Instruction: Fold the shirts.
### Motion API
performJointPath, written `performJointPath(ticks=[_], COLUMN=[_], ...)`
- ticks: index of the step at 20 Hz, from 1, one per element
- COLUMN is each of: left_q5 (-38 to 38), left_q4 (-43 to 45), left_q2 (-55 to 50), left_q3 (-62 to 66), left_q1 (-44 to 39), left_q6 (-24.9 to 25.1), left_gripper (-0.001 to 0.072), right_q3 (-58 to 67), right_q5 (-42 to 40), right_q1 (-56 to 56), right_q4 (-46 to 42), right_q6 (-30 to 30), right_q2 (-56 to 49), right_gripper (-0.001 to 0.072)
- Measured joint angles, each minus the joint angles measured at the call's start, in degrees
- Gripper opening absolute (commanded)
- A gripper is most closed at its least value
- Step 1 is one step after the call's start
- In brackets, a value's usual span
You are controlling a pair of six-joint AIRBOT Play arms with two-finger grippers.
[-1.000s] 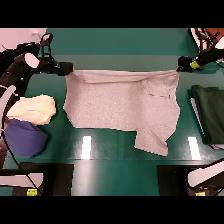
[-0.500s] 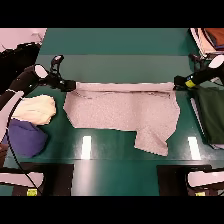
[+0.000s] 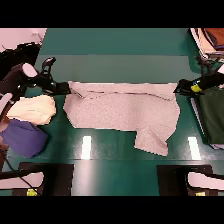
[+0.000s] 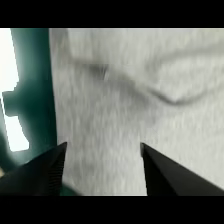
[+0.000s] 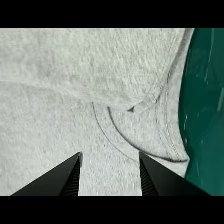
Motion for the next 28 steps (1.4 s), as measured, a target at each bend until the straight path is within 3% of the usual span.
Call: performJointPath(ticks=[5, 13, 14, 15, 16, 17, 28], left_q5=[-2.4, 6.9, 7.4, 8.1, 8.6, 8.9, 6.9], left_q4=[0.6, -3.1, -3.1, -3.3, -3.3, -3.4, -2.9], left_q2=[10.2, 14.2, 14.2, 14.3, 14.3, 14.3, 19.9], left_q3=[-14.4, -25.6, -25.9, -26.1, -26.3, -26.4, -22.7], left_q1=[-1.7, -6.9, -7.0, -7.1, -7.2, -7.3, -7.4], left_q6=[-2.6, -6.1, -6.3, -6.6, -6.8, -6.9, -7.0], left_gripper=[0.0545, 0.0543, 0.0504, 0.0263, 0.0071, 0.0026, 0.0026], right_q3=[-0.3, -0.3, -0.3, -0.3, -0.6, -1.3, -31.5], right_q5=[2.1, 5.5, 5.9, 6.3, 6.7, 6.9, 10.6], right_q1=[-0.9, -1.2, -1.2, -1.2, -1.2, -1.2, -7.7], right_q4=[0.2, 0.2, 0.2, 0.2, 0.2, 0.2, 0.7], right_q6=[0.0, 0.0, 0.0, 0.0, 0.0, 0.0, 0.0], right_q2=[6.4, 8.9, 8.9, 9.0, 9.2, 9.5, 22.5], right_gripper=[0.0413, 0.0412, 0.0412, 0.0412, 0.0412, 0.0412, 0.0415])
